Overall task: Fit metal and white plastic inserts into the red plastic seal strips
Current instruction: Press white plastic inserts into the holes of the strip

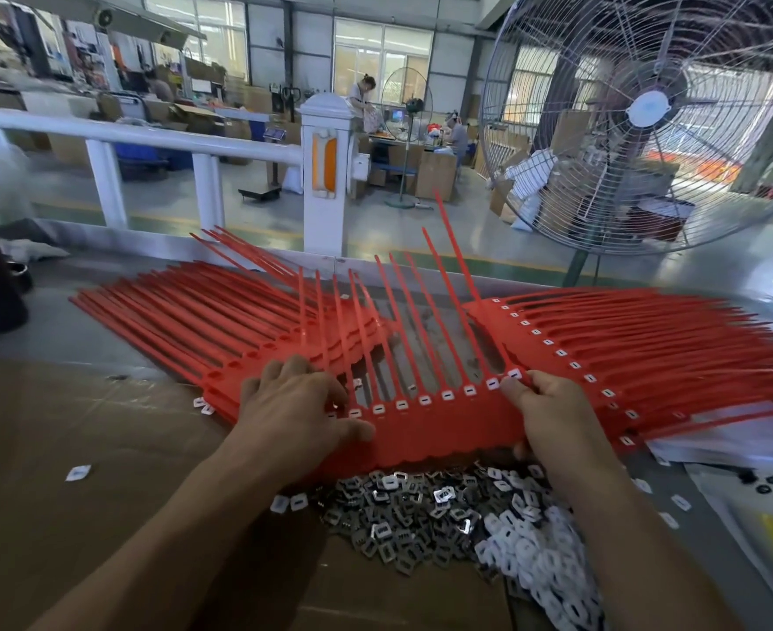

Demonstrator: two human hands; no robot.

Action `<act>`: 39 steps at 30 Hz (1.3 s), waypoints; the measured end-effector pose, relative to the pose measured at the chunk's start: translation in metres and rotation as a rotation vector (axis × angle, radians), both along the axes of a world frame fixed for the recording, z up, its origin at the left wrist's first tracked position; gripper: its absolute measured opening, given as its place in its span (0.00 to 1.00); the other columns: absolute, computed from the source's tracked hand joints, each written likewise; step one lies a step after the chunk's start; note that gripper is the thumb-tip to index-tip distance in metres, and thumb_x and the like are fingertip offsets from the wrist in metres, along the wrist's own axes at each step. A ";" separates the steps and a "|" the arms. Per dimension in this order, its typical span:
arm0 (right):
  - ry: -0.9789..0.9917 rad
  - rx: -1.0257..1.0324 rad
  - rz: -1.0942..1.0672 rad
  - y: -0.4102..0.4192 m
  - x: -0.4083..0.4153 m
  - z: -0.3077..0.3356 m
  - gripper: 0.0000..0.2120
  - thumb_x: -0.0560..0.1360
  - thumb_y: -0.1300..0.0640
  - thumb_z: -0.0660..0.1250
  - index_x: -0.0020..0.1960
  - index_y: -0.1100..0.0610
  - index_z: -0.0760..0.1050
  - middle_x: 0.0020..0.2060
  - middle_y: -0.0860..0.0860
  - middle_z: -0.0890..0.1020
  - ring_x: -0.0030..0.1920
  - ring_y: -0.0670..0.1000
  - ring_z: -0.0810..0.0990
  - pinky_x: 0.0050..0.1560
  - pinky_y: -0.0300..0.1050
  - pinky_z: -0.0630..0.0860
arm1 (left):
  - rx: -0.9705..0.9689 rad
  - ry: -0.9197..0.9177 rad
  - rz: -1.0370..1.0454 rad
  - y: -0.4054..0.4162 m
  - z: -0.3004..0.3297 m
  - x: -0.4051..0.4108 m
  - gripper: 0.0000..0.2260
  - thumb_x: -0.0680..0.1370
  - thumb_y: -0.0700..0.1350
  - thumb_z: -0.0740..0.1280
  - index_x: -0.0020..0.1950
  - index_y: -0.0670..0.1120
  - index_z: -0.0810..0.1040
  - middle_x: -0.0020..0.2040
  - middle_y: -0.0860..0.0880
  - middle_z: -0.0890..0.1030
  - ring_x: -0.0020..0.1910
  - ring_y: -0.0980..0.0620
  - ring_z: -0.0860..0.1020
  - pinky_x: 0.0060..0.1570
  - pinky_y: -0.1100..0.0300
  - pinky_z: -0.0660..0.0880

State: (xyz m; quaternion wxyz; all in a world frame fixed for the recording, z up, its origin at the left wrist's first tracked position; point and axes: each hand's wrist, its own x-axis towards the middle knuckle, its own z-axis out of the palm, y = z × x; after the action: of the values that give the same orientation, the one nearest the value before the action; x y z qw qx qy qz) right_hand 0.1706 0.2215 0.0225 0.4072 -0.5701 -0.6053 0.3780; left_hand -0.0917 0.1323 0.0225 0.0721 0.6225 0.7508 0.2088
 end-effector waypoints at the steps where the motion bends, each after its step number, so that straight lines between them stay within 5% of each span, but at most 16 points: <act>1: 0.020 -0.003 -0.002 0.001 0.000 0.000 0.09 0.83 0.52 0.66 0.48 0.55 0.81 0.32 0.49 0.82 0.21 0.49 0.75 0.25 0.42 0.72 | -0.013 0.011 -0.014 0.000 0.001 0.000 0.30 0.66 0.75 0.69 0.62 0.62 0.78 0.57 0.59 0.65 0.59 0.56 0.59 0.63 0.53 0.56; 7: 0.161 -0.003 0.032 -0.003 0.004 0.003 0.10 0.81 0.50 0.68 0.46 0.37 0.83 0.36 0.46 0.86 0.29 0.45 0.83 0.28 0.42 0.77 | 0.014 -0.039 -0.049 -0.001 0.007 0.002 0.27 0.65 0.70 0.74 0.59 0.61 0.78 0.58 0.61 0.66 0.59 0.58 0.59 0.59 0.56 0.54; 10: 0.236 -0.040 0.040 -0.006 0.006 0.008 0.07 0.79 0.51 0.69 0.47 0.47 0.85 0.38 0.52 0.87 0.33 0.50 0.86 0.29 0.45 0.79 | 0.075 -0.032 -0.063 -0.003 0.008 0.006 0.21 0.64 0.69 0.75 0.51 0.61 0.77 0.60 0.62 0.66 0.59 0.58 0.58 0.59 0.57 0.53; 13: 0.261 -0.052 0.030 -0.009 0.008 0.012 0.09 0.78 0.52 0.68 0.48 0.55 0.85 0.37 0.53 0.87 0.35 0.53 0.86 0.33 0.57 0.84 | 0.128 -0.018 -0.083 -0.004 0.009 0.008 0.20 0.65 0.69 0.74 0.49 0.61 0.75 0.60 0.62 0.65 0.59 0.60 0.57 0.60 0.58 0.52; 15: 0.251 -0.035 0.033 -0.007 0.010 0.011 0.09 0.78 0.52 0.68 0.47 0.54 0.85 0.37 0.51 0.86 0.34 0.50 0.85 0.30 0.50 0.82 | 0.168 -0.007 -0.090 -0.003 0.010 0.007 0.18 0.66 0.68 0.74 0.48 0.62 0.74 0.62 0.62 0.65 0.61 0.59 0.57 0.61 0.57 0.52; 20: 0.312 -0.034 0.020 -0.001 0.008 0.005 0.09 0.81 0.51 0.66 0.47 0.47 0.85 0.40 0.51 0.88 0.37 0.51 0.87 0.32 0.49 0.81 | 0.249 0.026 -0.096 0.007 0.008 0.005 0.20 0.73 0.62 0.73 0.63 0.61 0.76 0.78 0.56 0.59 0.76 0.53 0.52 0.73 0.48 0.53; 24: 0.280 0.085 -0.219 0.007 0.008 0.002 0.08 0.78 0.46 0.66 0.49 0.48 0.82 0.44 0.53 0.87 0.46 0.61 0.87 0.47 0.67 0.84 | 0.303 0.032 -0.082 0.012 0.003 0.010 0.25 0.77 0.56 0.72 0.73 0.62 0.70 0.81 0.53 0.55 0.78 0.51 0.51 0.75 0.46 0.52; 29: 0.663 0.148 -0.441 0.016 0.007 0.008 0.07 0.84 0.60 0.61 0.59 0.55 0.76 0.54 0.54 0.80 0.42 0.49 0.85 0.35 0.48 0.85 | 0.257 0.013 0.008 0.014 -0.005 0.005 0.22 0.78 0.57 0.70 0.71 0.59 0.73 0.79 0.53 0.60 0.77 0.50 0.53 0.74 0.46 0.54; 32: 0.904 0.063 -0.471 0.017 0.004 0.012 0.15 0.83 0.69 0.58 0.68 0.63 0.71 0.60 0.59 0.75 0.49 0.53 0.81 0.47 0.51 0.86 | 0.205 0.037 0.064 0.014 -0.007 0.000 0.23 0.78 0.60 0.68 0.72 0.58 0.72 0.79 0.52 0.60 0.77 0.49 0.54 0.74 0.46 0.53; 36: 1.036 -0.050 -0.429 0.007 -0.001 0.020 0.15 0.77 0.79 0.58 0.56 0.63 0.72 0.52 0.59 0.76 0.49 0.53 0.79 0.63 0.52 0.80 | 0.138 0.071 0.128 0.013 -0.007 -0.003 0.25 0.78 0.62 0.66 0.74 0.56 0.70 0.77 0.51 0.64 0.76 0.46 0.59 0.73 0.46 0.55; 39: 1.028 -0.094 -0.437 0.001 -0.003 0.022 0.10 0.81 0.77 0.57 0.51 0.65 0.72 0.46 0.58 0.78 0.43 0.52 0.81 0.56 0.47 0.84 | 0.134 0.055 0.184 0.012 -0.004 -0.003 0.23 0.80 0.62 0.62 0.72 0.53 0.71 0.74 0.49 0.68 0.73 0.45 0.63 0.71 0.45 0.58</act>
State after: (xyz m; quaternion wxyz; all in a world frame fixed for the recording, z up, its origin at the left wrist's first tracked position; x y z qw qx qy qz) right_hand 0.1675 0.2223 0.0444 0.6927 -0.4424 -0.1791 0.5406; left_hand -0.0950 0.1447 0.0185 -0.0100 0.5600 0.7907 0.2471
